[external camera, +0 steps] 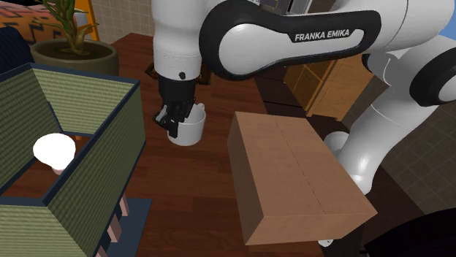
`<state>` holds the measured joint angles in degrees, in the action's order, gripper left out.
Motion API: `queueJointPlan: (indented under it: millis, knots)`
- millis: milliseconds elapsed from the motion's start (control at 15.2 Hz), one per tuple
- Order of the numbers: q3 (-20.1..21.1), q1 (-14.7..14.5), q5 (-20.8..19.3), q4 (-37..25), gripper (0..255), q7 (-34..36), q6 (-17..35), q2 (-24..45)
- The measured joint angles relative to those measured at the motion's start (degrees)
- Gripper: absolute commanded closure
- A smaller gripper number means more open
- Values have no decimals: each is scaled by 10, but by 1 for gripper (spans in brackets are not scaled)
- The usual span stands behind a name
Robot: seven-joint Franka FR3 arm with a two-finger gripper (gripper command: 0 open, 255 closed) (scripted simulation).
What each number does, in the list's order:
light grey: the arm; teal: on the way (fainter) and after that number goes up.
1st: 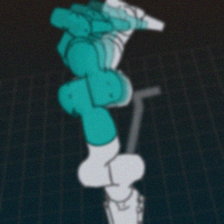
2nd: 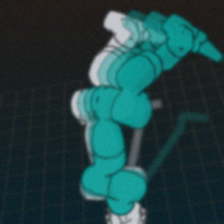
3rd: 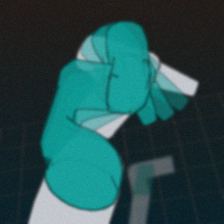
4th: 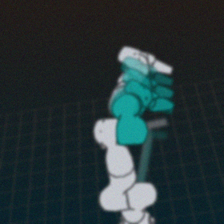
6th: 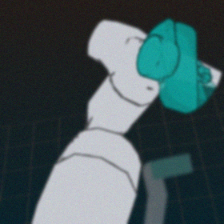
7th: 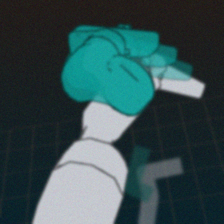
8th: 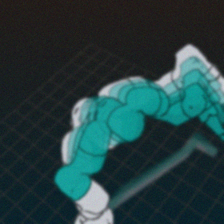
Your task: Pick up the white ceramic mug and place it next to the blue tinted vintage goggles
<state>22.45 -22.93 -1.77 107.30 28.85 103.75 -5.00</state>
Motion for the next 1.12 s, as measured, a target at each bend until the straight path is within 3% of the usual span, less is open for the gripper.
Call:
queueJointPlan:
  millis: [990,1122]
  knots:
    - [1,0,-4,-127,255,-2,-116,12]
    - [-9,8,0,-117,255,-20,-115,1]
